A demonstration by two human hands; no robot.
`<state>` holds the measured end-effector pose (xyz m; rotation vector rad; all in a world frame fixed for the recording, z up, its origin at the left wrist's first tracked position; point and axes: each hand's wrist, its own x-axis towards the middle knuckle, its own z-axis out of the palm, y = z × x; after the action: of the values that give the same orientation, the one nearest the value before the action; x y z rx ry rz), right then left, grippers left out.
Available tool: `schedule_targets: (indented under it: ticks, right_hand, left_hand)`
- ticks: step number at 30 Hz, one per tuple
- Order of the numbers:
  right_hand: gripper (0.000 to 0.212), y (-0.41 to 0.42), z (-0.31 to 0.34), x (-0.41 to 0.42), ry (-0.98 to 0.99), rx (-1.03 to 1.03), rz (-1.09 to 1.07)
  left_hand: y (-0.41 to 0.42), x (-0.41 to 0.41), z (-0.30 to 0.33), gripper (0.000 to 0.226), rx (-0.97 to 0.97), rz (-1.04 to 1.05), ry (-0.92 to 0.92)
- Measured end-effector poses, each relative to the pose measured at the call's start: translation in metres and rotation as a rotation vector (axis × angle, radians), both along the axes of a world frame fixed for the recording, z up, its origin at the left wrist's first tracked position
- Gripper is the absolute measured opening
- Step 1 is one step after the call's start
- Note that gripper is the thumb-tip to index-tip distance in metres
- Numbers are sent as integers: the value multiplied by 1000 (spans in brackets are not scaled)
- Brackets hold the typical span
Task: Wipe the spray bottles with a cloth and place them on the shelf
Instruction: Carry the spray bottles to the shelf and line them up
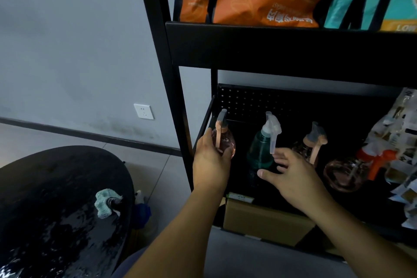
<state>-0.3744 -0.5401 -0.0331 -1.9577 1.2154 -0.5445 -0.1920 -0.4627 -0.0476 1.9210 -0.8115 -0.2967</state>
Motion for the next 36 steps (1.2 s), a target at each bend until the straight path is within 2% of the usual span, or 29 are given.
schedule_targets:
  ticks: [6, 14, 17, 21, 28, 32, 36]
  right_hand:
    - [74, -6, 0, 1, -9, -72, -41]
    - [92, -27, -6, 17, 46, -127, -111]
    - [85, -28, -8, 23, 65, -154, -95]
    - [62, -27, -9, 27, 30, -152, -77]
    - [60, -30, -11, 28, -18, -125, -91]
    - [72, -32, -11, 27, -13, -115, -73]
    - [59, -34, -10, 26, 3, -69, -64]
  left_hand:
    - [13, -11, 6, 55, -55, -22, -56]
    - [20, -11, -4, 55, 34, -89, -48]
    - [22, -9, -4, 54, 18, -94, -43]
    - [21, -7, -4, 57, 20, -86, -48]
    - [17, -7, -4, 55, 32, -80, -33]
    - [18, -5, -4, 57, 20, -81, -41]
    - [18, -3, -3, 57, 17, -78, -60]
